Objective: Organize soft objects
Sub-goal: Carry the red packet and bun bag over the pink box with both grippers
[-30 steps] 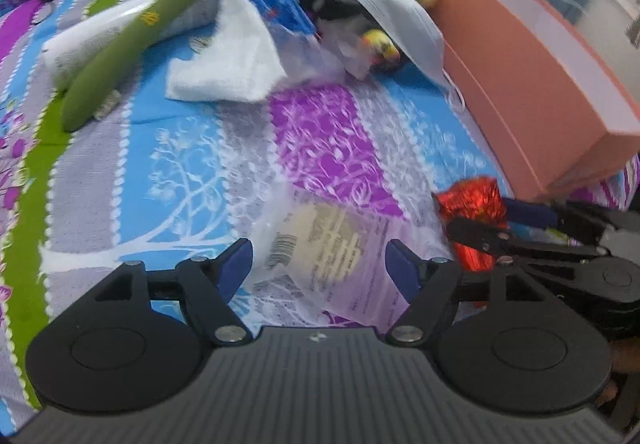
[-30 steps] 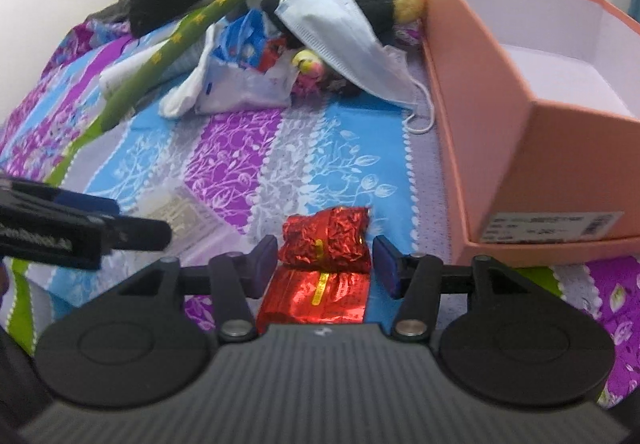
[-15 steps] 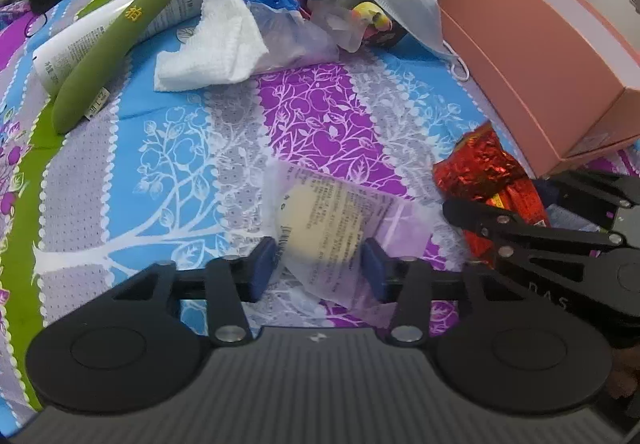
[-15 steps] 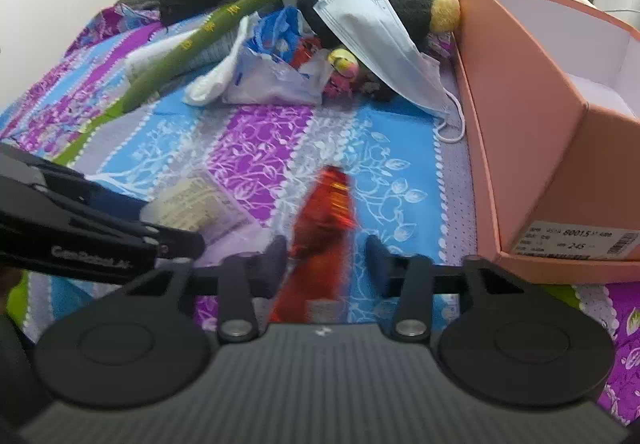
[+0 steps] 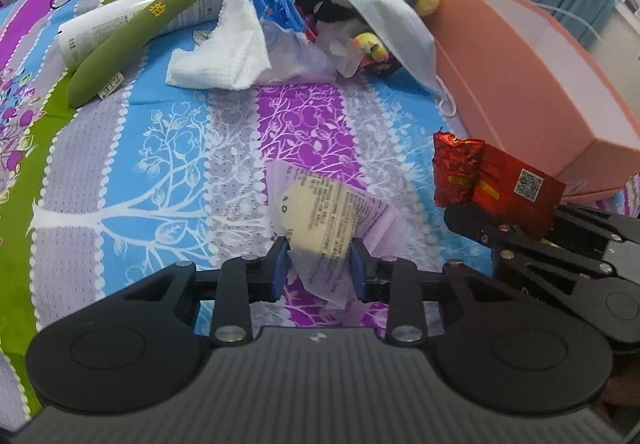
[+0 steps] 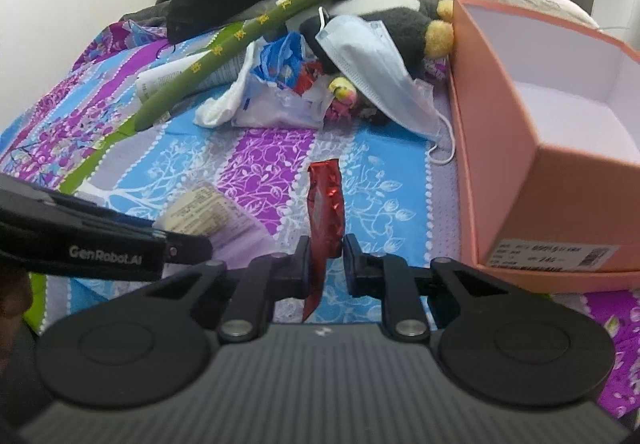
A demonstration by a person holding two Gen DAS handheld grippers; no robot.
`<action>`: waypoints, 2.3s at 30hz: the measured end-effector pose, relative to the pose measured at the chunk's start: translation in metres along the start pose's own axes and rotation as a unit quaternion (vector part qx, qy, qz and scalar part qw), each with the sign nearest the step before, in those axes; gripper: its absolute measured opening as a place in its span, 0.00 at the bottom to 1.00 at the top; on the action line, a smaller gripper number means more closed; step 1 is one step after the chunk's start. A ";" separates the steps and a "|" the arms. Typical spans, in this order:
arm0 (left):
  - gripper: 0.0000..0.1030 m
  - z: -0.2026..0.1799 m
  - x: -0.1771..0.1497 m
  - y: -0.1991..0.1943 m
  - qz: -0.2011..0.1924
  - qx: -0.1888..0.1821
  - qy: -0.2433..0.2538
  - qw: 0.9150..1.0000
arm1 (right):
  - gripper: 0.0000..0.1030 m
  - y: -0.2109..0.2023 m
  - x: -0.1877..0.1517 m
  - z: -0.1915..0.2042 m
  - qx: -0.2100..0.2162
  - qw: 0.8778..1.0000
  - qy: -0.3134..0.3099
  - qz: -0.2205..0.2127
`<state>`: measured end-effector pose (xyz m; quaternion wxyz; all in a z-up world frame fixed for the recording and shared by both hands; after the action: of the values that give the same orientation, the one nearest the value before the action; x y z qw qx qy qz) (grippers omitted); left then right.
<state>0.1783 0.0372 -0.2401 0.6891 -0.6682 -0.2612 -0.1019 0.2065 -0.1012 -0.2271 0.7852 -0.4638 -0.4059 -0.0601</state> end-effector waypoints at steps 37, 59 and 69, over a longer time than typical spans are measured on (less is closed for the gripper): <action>0.37 -0.043 0.133 -0.133 -0.148 -0.053 -0.003 0.988 | 0.19 -0.116 0.131 -0.009 -0.019 0.987 -0.026 -0.156; 0.37 -0.181 0.219 -0.081 -0.094 -0.127 0.071 0.985 | 0.19 -0.146 0.170 -0.139 -0.132 0.980 0.070 -0.131; 0.37 -0.222 0.201 -0.007 0.003 -0.104 0.130 0.986 | 0.19 -0.086 0.113 -0.213 -0.129 0.976 0.174 -0.019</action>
<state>0.3939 -0.1376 -0.1272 0.6441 -0.7182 -0.1553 -0.2125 0.3649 -0.2830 -0.1414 0.7763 -0.5356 -0.2604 -0.2067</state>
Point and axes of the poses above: each gripper's, at about its wrist camera, not at the fingertips, and y roughly the way its jaws point, z to its left, x to its top, the point moved 4 cm from there along y, roughly the way its jaws point, and after that the axes turned 12 degrees about x, right-handed, at the moved point
